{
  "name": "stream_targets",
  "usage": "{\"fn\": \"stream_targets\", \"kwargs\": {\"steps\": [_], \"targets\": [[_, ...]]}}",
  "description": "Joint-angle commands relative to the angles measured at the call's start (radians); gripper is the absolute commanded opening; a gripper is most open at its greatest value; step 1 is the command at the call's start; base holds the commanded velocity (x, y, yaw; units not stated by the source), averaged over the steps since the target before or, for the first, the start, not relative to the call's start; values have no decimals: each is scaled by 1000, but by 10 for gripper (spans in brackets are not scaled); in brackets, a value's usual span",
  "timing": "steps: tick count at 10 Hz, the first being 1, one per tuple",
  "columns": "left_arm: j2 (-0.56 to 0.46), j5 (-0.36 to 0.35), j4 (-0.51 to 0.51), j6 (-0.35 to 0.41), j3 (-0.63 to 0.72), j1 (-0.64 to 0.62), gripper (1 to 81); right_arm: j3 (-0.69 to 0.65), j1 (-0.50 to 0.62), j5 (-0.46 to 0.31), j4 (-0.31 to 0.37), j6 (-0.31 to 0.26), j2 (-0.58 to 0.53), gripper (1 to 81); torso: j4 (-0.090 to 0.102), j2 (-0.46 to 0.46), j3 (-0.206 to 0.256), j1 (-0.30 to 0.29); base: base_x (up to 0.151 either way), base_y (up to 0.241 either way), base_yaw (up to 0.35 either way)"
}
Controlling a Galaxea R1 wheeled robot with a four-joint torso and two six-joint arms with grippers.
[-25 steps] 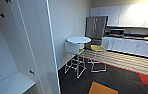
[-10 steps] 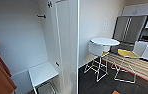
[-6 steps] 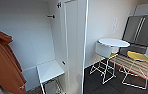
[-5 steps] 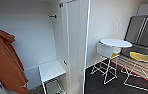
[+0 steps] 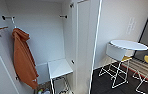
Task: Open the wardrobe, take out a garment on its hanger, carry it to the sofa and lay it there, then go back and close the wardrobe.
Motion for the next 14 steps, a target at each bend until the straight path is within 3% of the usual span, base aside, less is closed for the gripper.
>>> {"fn": "stream_targets", "kwargs": {"steps": [1,14], "targets": [[6,42,3,-1,-2,-54,811,-1,39,-45,-6,-4,-5,811,0,0,0,1,0,0,236],[11,42,3,-1,-2,-54,811,-4,43,-47,-6,-7,-7,811,0,0,0,1,0,0,235]]}}
